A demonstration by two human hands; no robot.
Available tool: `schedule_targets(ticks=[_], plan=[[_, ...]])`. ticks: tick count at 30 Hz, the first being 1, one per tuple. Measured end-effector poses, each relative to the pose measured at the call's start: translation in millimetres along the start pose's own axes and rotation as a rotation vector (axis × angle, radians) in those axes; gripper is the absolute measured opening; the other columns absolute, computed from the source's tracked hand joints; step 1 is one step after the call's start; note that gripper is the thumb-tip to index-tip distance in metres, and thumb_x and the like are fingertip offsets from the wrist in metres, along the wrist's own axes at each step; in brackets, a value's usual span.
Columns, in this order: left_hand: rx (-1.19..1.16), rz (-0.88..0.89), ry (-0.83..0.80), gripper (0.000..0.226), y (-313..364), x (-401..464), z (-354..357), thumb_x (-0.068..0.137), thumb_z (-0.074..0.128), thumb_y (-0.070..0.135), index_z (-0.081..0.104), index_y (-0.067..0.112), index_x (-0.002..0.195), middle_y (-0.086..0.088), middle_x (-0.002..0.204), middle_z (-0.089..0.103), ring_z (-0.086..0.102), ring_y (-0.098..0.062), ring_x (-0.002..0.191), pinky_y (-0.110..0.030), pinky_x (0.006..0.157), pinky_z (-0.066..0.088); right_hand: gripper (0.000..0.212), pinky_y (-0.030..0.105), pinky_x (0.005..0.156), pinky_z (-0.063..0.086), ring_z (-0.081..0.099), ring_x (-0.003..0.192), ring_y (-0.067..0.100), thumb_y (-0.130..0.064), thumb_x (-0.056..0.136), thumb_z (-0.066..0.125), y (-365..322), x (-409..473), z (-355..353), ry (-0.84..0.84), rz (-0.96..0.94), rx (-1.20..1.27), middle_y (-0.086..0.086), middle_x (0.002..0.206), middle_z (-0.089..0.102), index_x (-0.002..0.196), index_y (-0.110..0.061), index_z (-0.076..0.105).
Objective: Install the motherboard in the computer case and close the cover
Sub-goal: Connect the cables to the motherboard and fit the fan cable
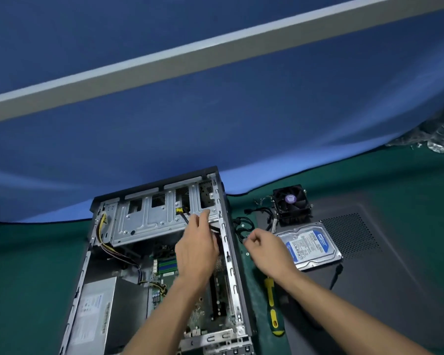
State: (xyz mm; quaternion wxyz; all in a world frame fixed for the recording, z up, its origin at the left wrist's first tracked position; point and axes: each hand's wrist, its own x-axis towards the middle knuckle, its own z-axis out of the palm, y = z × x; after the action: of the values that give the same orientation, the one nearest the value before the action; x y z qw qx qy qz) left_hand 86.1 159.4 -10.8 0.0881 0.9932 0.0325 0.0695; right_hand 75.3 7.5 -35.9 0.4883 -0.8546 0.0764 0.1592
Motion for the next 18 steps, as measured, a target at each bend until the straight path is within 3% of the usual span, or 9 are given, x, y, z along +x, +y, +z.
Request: schedule_targets(ticks=[2,4,6,8,11,15,18], plan=[[0.07,0.01,-0.022,0.053,-10.2,12.6,-2.3,0.089,0.051,0.009,0.033,0.022,0.137,0.0,0.115,0.045,0.041,-0.011,0.079,-0.021,0.052,0.031,0.019,0.028,0.054,0.035,0.042,0.05,0.009,-0.03,0.095,0.051,-11.9,-0.1,5.1,0.009,-0.025,0.009,-0.008,0.054,0.049,0.076,-0.024,0.053],[0.14,0.04,-0.069,0.058,-21.1,19.4,-2.7,0.084,0.054,0.002,0.034,0.022,0.135,-0.003,0.125,0.041,0.043,-0.016,0.097,-0.024,0.066,0.041,0.01,0.027,0.053,0.036,0.046,0.054,0.009,-0.027,0.094,0.05,-22.8,1.6,9.9,0.041,-0.03,-0.051,-0.009,0.061,0.052,0.086,-0.024,0.055],[0.224,0.088,-0.113,0.053,-31.7,21.9,-0.3,0.082,0.055,0.001,0.038,0.021,0.129,-0.004,0.131,0.038,0.041,-0.021,0.11,-0.028,0.082,0.042,0.004,0.027,0.057,0.039,0.051,0.064,0.009,-0.025,0.093,0.049,-32.3,3.3,14.1,0.078,-0.028,-0.112,-0.01,0.073,0.056,0.093,-0.024,0.054],[0.289,0.134,-0.149,0.048,-37.8,24.1,2.9,0.083,0.054,0.003,0.04,0.02,0.126,-0.005,0.129,0.039,0.04,-0.022,0.11,-0.03,0.086,0.038,0.008,0.028,0.063,0.041,0.056,0.075,0.013,-0.026,0.094,0.049,-40.9,3.1,19.2,0.122,-0.029,-0.188,-0.008,0.088,0.059,0.101,-0.023,0.05],[0.32,0.192,-0.157,0.04,-42.4,34.5,4.5,0.084,0.056,0.004,0.042,0.019,0.118,-0.003,0.118,0.042,0.04,-0.021,0.103,-0.028,0.082,0.036,0.02,0.03,0.065,0.041,0.058,0.083,0.016,-0.031,0.096,0.043,-48.4,1.1,35.5,0.184,-0.022,-0.298,-0.003,0.107,0.054,0.113,-0.02,0.042],[0.298,0.303,-0.162,0.026,-52.4,49.3,2.0,0.087,0.059,0.013,0.05,0.02,0.11,0.002,0.112,0.044,0.04,-0.017,0.099,-0.025,0.08,0.035,0.023,0.03,0.065,0.033,0.048,0.081,0.017,-0.035,0.097,0.031,-44.1,1.7,56.7,0.228,0.035,-0.378,0.0,0.113,0.048,0.114,-0.02,0.037],[0.291,0.395,-0.17,0.022,-63.7,53.7,-1.3,0.089,0.056,0.016,0.052,0.022,0.11,0.004,0.115,0.045,0.04,-0.017,0.101,-0.026,0.085,0.035,0.03,0.031,0.066,0.034,0.054,0.085,0.02,-0.043,0.1,0.025,-41.3,12.9,60.4,0.229,0.072,-0.401,0.002,0.114,0.049,0.113,-0.019,0.038]])
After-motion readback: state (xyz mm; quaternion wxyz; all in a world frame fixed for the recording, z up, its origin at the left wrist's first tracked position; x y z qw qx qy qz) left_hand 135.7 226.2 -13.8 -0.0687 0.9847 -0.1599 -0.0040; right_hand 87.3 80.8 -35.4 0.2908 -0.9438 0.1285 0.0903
